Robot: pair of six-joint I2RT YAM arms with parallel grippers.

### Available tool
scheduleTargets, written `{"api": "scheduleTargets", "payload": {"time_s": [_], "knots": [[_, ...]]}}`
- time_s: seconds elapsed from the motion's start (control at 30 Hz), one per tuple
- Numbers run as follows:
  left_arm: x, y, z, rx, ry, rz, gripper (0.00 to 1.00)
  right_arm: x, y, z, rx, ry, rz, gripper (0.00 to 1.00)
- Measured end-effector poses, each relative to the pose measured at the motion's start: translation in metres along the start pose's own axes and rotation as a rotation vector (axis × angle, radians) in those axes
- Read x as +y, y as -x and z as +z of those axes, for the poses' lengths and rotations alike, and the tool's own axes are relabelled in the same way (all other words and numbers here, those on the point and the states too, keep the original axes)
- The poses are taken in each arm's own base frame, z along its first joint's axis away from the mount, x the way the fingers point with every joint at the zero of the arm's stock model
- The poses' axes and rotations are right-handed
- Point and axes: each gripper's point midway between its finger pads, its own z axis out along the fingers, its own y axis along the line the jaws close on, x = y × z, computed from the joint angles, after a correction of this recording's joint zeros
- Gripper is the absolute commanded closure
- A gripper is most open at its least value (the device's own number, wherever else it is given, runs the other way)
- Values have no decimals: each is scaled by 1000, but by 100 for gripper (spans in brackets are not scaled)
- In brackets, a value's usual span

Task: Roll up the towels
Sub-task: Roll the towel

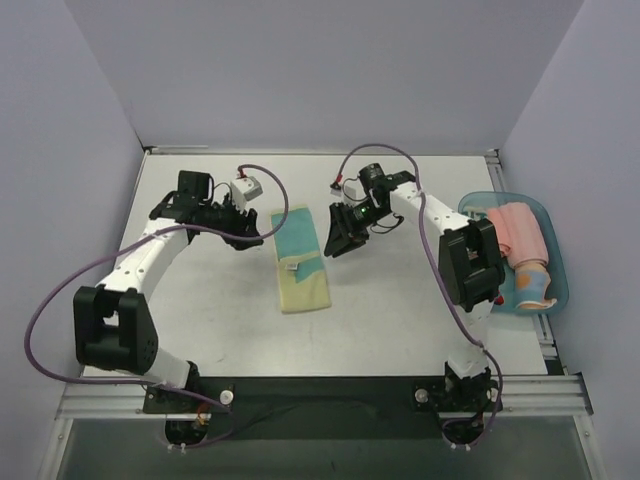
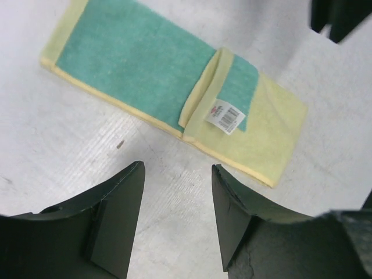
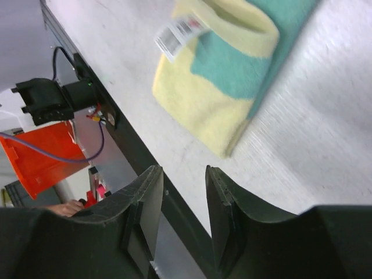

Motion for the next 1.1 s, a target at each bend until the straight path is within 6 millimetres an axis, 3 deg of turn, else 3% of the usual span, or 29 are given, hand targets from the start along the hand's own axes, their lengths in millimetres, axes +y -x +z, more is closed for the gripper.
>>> {"api": "scheduleTargets", "payload": {"time_s": [0.1, 0.17, 0.27, 0.4, 0.5, 0.77, 0.87, 0.9, 1.1], "knots": [[-34, 7, -10, -30, 10, 201, 40, 18, 21, 7, -30, 14, -52, 68], [-55, -6, 0, 4, -4, 323, 40, 27, 29, 22, -23, 26, -83, 68], [-93, -55, 26, 134, -49, 524, 40, 25, 29, 54, 25, 35, -80, 70], [-129, -112, 46, 293, -114, 752, 40, 4, 14, 93, 109, 24, -25, 72], [-136, -122, 54, 334, -97, 875, 41, -15, 5, 110, 151, 20, 33, 73], [-138, -128, 82, 382, -48, 1017, 48, -15, 6, 110, 149, 36, 61, 74], [-137, -132, 90, 397, -40, 1029, 59, -16, 6, 111, 149, 37, 62, 74], [-135, -131, 93, 392, -31, 1031, 69, -16, 6, 111, 149, 38, 63, 74], [-136, -132, 95, 394, -42, 1021, 91, -16, -6, 109, 147, 56, 61, 75]]}}
